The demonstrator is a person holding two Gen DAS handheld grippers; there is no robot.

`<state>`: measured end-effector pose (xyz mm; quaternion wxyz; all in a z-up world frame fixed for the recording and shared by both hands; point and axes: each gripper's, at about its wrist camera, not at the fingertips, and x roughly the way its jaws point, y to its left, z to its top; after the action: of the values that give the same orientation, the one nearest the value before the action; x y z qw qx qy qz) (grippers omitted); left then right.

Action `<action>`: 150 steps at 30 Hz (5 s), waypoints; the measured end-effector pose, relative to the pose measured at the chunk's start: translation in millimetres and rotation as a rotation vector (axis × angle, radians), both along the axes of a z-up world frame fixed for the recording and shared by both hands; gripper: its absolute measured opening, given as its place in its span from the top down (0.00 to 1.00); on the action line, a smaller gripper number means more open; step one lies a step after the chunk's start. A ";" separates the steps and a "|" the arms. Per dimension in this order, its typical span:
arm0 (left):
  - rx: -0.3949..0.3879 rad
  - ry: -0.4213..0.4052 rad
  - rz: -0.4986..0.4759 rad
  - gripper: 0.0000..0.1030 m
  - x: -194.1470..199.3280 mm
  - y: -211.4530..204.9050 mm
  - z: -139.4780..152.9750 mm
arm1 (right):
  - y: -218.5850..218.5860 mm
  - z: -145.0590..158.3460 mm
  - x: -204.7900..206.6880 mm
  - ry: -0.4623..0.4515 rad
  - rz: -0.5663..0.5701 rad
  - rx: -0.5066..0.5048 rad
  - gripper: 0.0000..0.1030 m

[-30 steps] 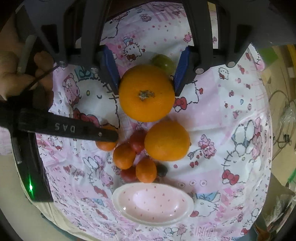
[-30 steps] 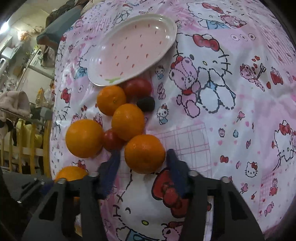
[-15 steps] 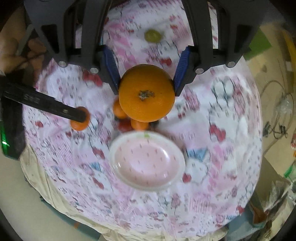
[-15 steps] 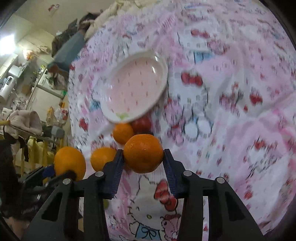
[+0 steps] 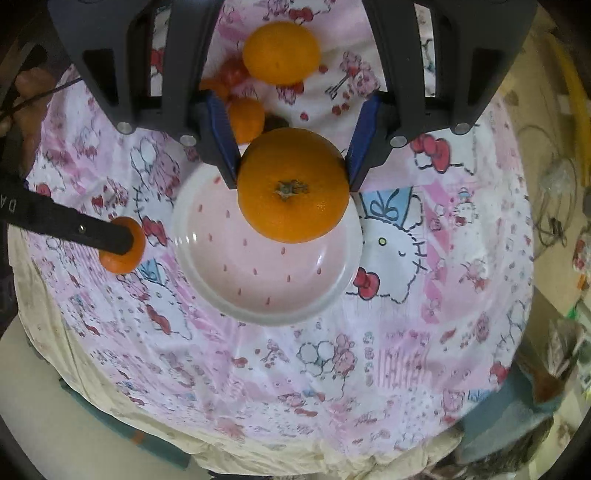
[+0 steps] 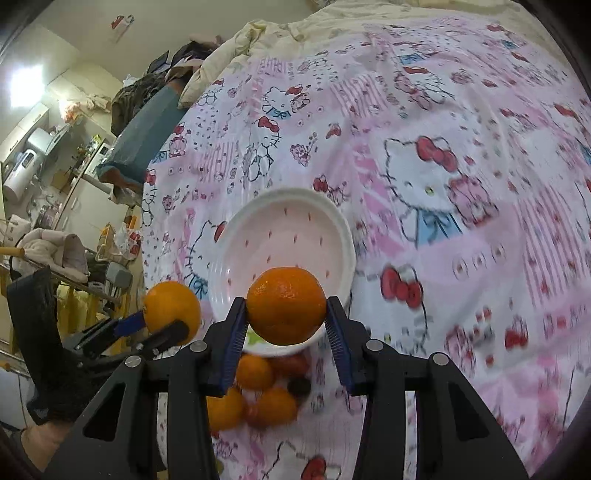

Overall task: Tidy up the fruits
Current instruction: 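Carry the large orange toward the plate with left while right grasps a mandarin and sets it on the plate, then lower the large orange onto the plate and open the left gripper, then move the left gripper back and grasp another large orange, then set the large orange on the plate with left while right grasps a mandarin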

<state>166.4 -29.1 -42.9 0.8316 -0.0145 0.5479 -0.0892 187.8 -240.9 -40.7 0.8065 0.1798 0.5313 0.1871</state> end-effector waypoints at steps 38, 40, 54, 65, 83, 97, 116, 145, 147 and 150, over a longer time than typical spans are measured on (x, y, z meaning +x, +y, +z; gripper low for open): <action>-0.017 0.065 0.077 0.49 78.6 -6.4 -57.0 | -10.2 -40.4 79.5 0.075 -0.055 0.007 0.35; -0.019 0.072 0.083 0.49 82.5 -7.7 -60.5 | -16.2 -39.5 77.1 0.070 -0.056 0.000 0.35; 0.004 0.085 0.080 0.45 89.4 -10.5 -66.3 | -21.3 -43.1 73.9 0.078 -0.042 0.002 0.35; -0.010 0.027 0.064 0.15 85.4 -13.6 -46.3 | -19.9 -43.5 73.5 0.076 -0.034 -0.005 0.35; 0.012 -0.040 0.059 0.15 62.3 -5.0 -24.2 | -12.2 -24.4 51.9 0.048 -0.033 0.012 0.35; -0.014 -0.031 0.085 0.15 11.8 15.5 5.5 | -19.4 18.8 -1.1 -0.034 -0.064 0.022 0.35; -0.028 0.076 0.101 0.15 -80.3 22.8 -8.1 | -28.5 -13.7 -81.8 0.073 -0.112 0.016 0.35; -0.016 0.222 0.013 0.45 -79.7 -0.3 -55.1 | 23.3 -68.1 -70.7 0.237 0.017 0.063 0.36; -0.021 0.211 0.020 0.45 -80.2 3.4 -51.8 | 32.4 -72.3 -71.1 0.246 0.037 0.051 0.38; -0.026 0.190 0.032 0.45 -80.8 11.0 -47.9 | 44.7 -79.2 -70.8 0.259 0.061 0.003 0.45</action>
<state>85.6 -18.1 -90.8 0.7769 -0.0427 0.6229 -0.0813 117.0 -196.2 -119.9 0.7246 0.1873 0.6362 0.1875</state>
